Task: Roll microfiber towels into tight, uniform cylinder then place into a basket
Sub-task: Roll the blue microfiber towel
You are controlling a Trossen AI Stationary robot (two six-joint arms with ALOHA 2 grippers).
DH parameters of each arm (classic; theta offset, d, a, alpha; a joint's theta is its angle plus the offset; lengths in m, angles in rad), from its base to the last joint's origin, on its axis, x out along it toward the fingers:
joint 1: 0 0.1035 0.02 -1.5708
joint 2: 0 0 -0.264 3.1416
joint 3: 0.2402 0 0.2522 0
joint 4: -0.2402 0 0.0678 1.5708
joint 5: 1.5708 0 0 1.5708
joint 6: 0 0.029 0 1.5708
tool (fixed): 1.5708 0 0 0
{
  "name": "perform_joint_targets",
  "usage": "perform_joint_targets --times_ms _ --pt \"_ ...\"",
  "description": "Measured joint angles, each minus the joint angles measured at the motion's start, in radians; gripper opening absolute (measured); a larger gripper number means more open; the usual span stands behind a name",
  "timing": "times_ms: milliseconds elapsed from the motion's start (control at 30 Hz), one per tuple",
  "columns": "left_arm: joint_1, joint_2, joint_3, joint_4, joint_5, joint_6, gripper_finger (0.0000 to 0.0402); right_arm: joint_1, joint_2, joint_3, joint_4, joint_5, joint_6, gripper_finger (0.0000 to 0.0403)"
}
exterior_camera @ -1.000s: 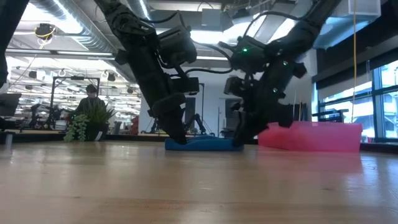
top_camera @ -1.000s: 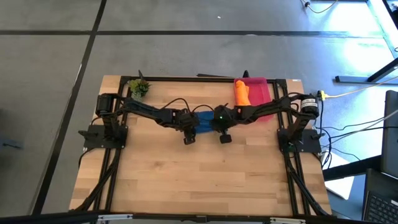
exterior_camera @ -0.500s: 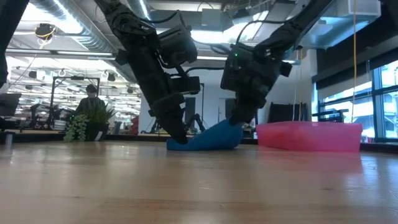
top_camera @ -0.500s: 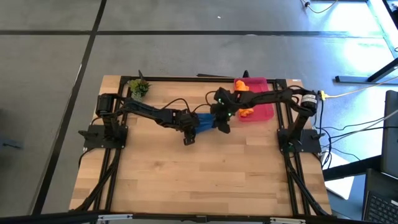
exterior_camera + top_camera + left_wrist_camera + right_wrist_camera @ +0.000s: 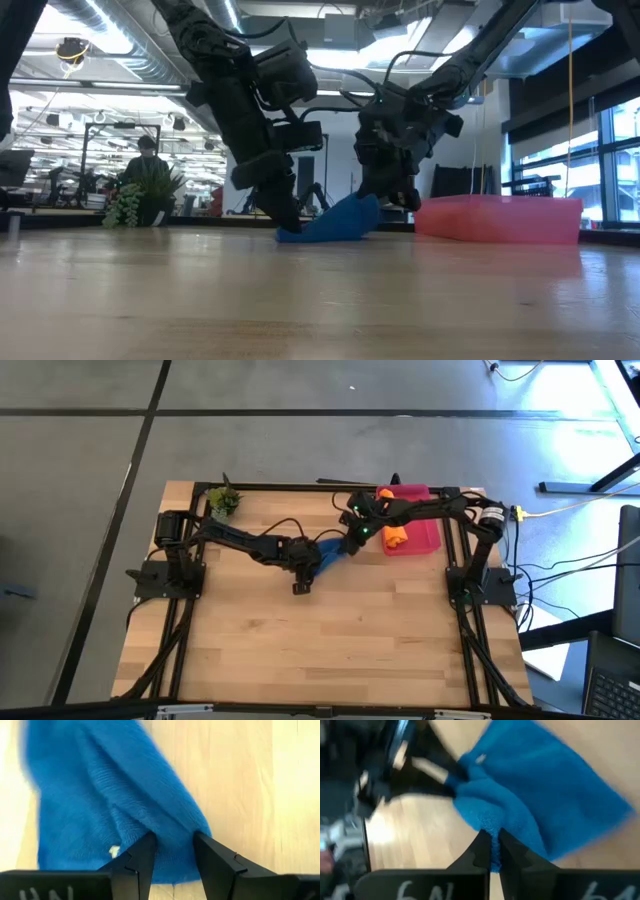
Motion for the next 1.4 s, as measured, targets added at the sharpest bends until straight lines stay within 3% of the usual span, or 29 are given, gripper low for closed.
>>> perform_joint_targets --times_ms 200,733,1100,1400 --pt "-0.001 0.000 -0.001 0.002 0.005 0.027 0.0129 -0.030 0.033 0.000 0.025 -0.029 0.118 0.0015" --pt "-0.023 -0.063 0.057 -0.035 -0.053 -0.064 0.0129 -0.032 0.034 0.000 0.021 -0.043 0.115 0.0014" --pt "-0.065 -0.057 0.062 -0.067 -0.340 -0.062 0.0129 -0.031 0.034 0.001 0.021 -0.040 0.113 0.0014" --pt "-0.019 -0.048 0.063 -0.061 -0.273 -0.063 0.0129 -0.031 0.034 0.001 0.023 -0.040 0.108 0.0015"
